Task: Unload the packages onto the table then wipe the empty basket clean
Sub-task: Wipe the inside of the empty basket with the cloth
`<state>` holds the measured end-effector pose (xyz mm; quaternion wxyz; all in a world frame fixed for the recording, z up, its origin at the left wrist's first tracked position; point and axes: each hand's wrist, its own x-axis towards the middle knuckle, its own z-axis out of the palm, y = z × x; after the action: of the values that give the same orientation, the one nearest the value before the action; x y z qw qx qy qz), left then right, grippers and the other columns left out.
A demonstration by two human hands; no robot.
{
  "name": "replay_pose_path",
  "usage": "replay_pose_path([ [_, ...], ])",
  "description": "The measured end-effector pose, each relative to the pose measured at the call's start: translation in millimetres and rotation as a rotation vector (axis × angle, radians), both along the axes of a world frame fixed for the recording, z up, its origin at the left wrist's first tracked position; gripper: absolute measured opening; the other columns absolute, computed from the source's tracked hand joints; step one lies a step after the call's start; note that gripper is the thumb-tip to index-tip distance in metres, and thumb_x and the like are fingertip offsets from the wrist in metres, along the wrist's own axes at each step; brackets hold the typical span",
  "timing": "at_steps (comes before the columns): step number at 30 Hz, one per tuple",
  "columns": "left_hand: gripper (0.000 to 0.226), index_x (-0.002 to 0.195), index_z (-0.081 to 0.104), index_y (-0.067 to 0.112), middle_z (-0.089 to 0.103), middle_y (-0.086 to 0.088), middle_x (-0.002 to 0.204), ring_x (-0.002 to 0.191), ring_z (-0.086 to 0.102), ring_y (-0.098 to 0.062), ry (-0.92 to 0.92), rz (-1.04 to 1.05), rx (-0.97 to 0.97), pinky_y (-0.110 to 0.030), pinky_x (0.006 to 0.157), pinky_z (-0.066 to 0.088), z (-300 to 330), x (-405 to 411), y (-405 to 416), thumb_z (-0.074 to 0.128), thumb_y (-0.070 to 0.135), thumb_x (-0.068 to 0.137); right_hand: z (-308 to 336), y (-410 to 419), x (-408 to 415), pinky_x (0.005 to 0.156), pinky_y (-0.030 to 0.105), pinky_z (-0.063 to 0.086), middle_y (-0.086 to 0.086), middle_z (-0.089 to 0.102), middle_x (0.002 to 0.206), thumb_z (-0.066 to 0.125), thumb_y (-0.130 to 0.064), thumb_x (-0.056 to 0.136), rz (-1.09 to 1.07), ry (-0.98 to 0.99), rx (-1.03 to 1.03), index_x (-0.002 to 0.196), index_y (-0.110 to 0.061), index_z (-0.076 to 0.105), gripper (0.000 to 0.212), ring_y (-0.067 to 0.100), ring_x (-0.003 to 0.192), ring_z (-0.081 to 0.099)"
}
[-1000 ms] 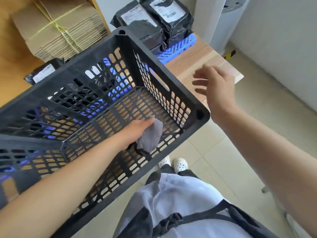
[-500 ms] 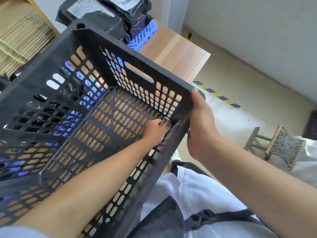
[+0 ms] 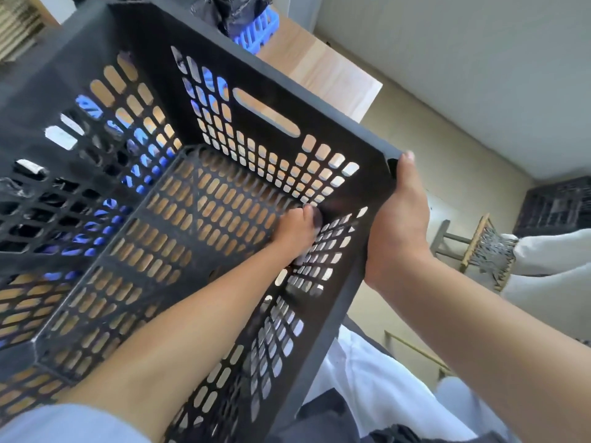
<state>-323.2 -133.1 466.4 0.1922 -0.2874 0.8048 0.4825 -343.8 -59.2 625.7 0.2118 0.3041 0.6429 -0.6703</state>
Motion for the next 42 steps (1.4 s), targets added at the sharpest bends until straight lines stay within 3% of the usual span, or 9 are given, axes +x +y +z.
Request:
replay_pose_path([
  [11, 0.055, 0.068, 0.056, 0.008, 0.053, -0.002, 0.053, 0.05, 0.05, -0.018, 0.32, 0.204, 0.248, -0.034, 0.057, 0.039, 101, 12, 6, 0.032, 0.041, 0.106, 6, 0, 0, 0.085, 0.038, 0.056, -0.004, 0.076, 0.091, 0.045, -0.057, 0.094, 0.044, 0.058, 0.107, 0.102, -0.023, 0.07, 0.043, 0.021, 0.089, 0.071],
  [16, 0.054, 0.075, 0.053, -0.006, 0.053, -0.012, 0.064, 0.066, 0.052, -0.02, 0.395, 0.233, 0.263, -0.044, 0.07, 0.048, 145, 18, 6, 0.039, 0.035, 0.106, 5, 1, 1, 0.094, 0.042, 0.054, -0.001, 0.076, 0.101, 0.046, -0.055, 0.093, 0.056, 0.078, 0.098, 0.109, -0.02, 0.069, 0.044, 0.02, 0.096, 0.071],
  [18, 0.057, 0.087, 0.056, -0.014, 0.06, -0.024, 0.074, 0.071, 0.057, -0.024, 0.383, 0.238, 0.47, -0.047, 0.073, 0.051, 154, 24, 1, 0.041, 0.037, 0.105, 5, 1, 0, 0.097, 0.044, 0.053, 0.001, 0.075, 0.103, 0.05, -0.058, 0.084, 0.068, 0.077, 0.085, 0.111, -0.018, 0.068, 0.052, 0.021, 0.098, 0.071],
  [22, 0.045, 0.094, 0.069, -0.001, 0.072, -0.012, 0.086, 0.083, 0.069, -0.022, 0.206, 0.198, 0.762, -0.034, 0.078, 0.053, 150, 34, -27, 0.046, 0.036, 0.104, 2, 1, 0, 0.099, 0.045, 0.051, -0.002, 0.075, 0.105, 0.051, -0.059, 0.075, 0.061, 0.083, 0.062, 0.115, -0.02, 0.068, 0.058, 0.02, 0.1, 0.07],
  [24, 0.048, 0.092, 0.067, -0.003, 0.07, -0.016, 0.084, 0.079, 0.066, -0.021, 0.228, 0.224, 0.642, -0.033, 0.073, 0.051, 131, 36, -44, 0.046, 0.039, 0.103, 0, 0, 0, 0.097, 0.046, 0.053, -0.003, 0.076, 0.102, 0.051, -0.058, 0.077, 0.049, 0.092, 0.059, 0.113, -0.021, 0.068, 0.054, 0.022, 0.098, 0.072],
  [29, 0.049, 0.079, 0.055, 0.012, 0.059, -0.006, 0.074, 0.071, 0.057, -0.02, 0.058, 0.03, -0.128, -0.031, 0.058, 0.039, 47, 43, -42, 0.033, 0.049, 0.104, -2, 1, -2, 0.094, 0.046, 0.055, -0.002, 0.077, 0.101, 0.054, -0.056, 0.084, 0.027, 0.067, 0.052, 0.114, -0.023, 0.066, 0.047, 0.022, 0.095, 0.073],
  [32, 0.035, 0.123, 0.055, 0.01, 0.063, -0.013, 0.116, 0.105, 0.061, -0.032, -0.119, -0.258, -0.297, -0.04, 0.081, 0.047, 9, 49, -10, 0.031, 0.03, 0.108, 1, 2, -2, 0.094, 0.047, 0.055, 0.001, 0.076, 0.101, 0.053, -0.052, 0.091, 0.022, 0.07, 0.044, 0.114, -0.019, 0.065, 0.042, 0.025, 0.095, 0.072],
  [35, 0.038, 0.125, 0.054, 0.005, 0.063, -0.017, 0.121, 0.111, 0.06, -0.038, -0.132, -0.19, -0.25, -0.047, 0.09, 0.045, -2, 49, 3, 0.025, 0.025, 0.109, 3, 1, -2, 0.094, 0.05, 0.055, 0.006, 0.075, 0.103, 0.05, -0.046, 0.098, 0.026, 0.075, 0.046, 0.111, -0.017, 0.064, 0.035, 0.028, 0.097, 0.071],
  [42, 0.051, 0.095, 0.063, 0.002, 0.065, -0.02, 0.099, 0.096, 0.06, -0.033, -0.156, 0.02, 0.08, -0.035, 0.078, 0.041, 6, 44, -6, 0.026, 0.034, 0.108, 6, -1, -1, 0.095, 0.051, 0.053, 0.005, 0.075, 0.103, 0.052, -0.048, 0.094, 0.017, 0.081, 0.051, 0.101, -0.021, 0.063, 0.03, 0.029, 0.098, 0.071],
])
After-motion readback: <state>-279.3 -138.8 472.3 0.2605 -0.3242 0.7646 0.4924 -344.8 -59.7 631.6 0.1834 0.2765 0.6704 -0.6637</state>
